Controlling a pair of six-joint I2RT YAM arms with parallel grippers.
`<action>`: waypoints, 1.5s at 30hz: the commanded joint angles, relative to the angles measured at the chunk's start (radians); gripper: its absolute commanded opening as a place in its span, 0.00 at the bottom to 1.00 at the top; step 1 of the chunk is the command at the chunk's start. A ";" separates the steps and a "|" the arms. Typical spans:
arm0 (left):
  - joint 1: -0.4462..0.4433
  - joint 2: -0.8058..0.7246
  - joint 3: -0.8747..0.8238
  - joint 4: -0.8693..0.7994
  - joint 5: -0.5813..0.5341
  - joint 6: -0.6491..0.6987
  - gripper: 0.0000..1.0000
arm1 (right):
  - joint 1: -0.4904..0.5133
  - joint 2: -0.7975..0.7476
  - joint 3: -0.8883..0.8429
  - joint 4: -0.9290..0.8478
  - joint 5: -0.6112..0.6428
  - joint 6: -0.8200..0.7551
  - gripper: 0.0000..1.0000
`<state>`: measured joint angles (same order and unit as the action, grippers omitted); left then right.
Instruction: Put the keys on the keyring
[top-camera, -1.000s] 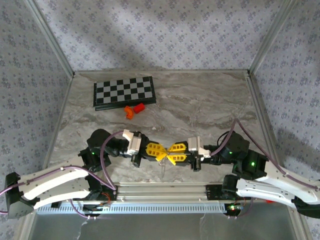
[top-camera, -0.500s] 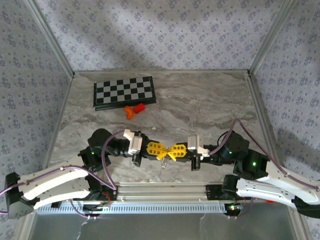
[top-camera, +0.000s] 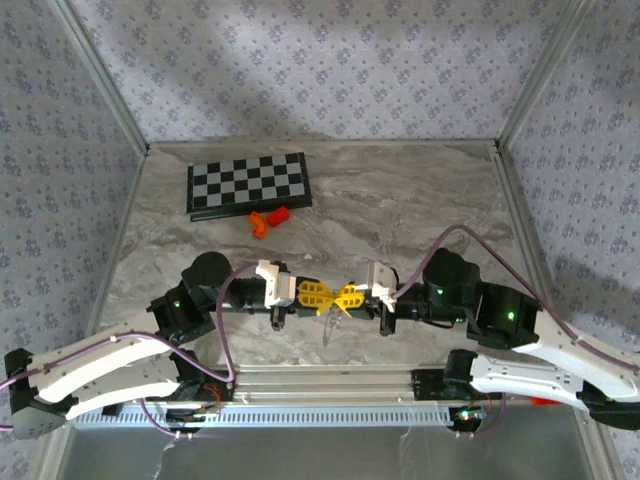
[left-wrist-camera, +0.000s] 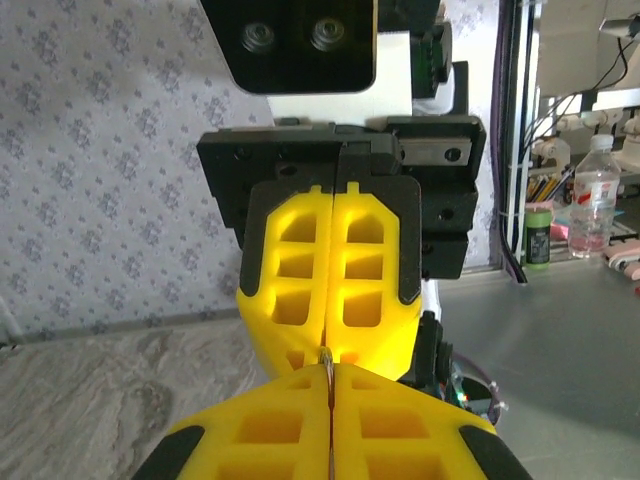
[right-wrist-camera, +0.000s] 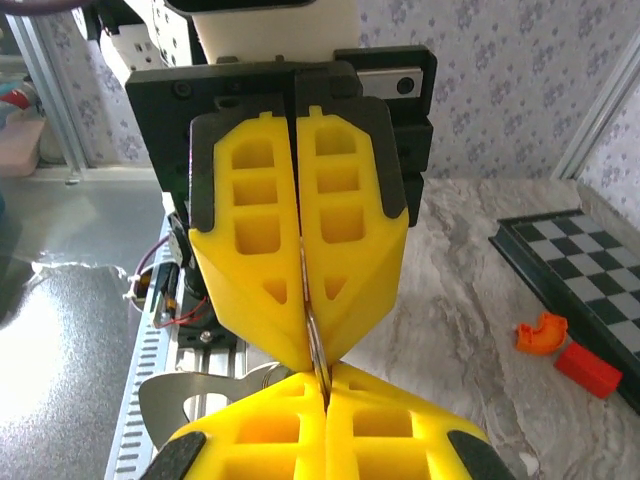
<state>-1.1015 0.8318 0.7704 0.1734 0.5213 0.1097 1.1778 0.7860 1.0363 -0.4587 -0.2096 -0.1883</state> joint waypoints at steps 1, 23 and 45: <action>-0.009 0.005 0.033 -0.116 -0.046 0.050 0.07 | 0.003 0.044 0.084 -0.035 0.017 -0.026 0.00; -0.009 -0.042 -0.011 -0.075 -0.084 0.038 0.00 | 0.065 0.159 0.235 -0.260 0.158 -0.060 0.00; -0.008 -0.046 -0.099 0.360 0.069 -0.176 0.00 | 0.062 -0.050 -0.042 0.095 -0.002 0.064 0.08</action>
<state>-1.1019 0.7887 0.6605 0.4526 0.5617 -0.0395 1.2377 0.7414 1.0031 -0.3977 -0.1699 -0.1413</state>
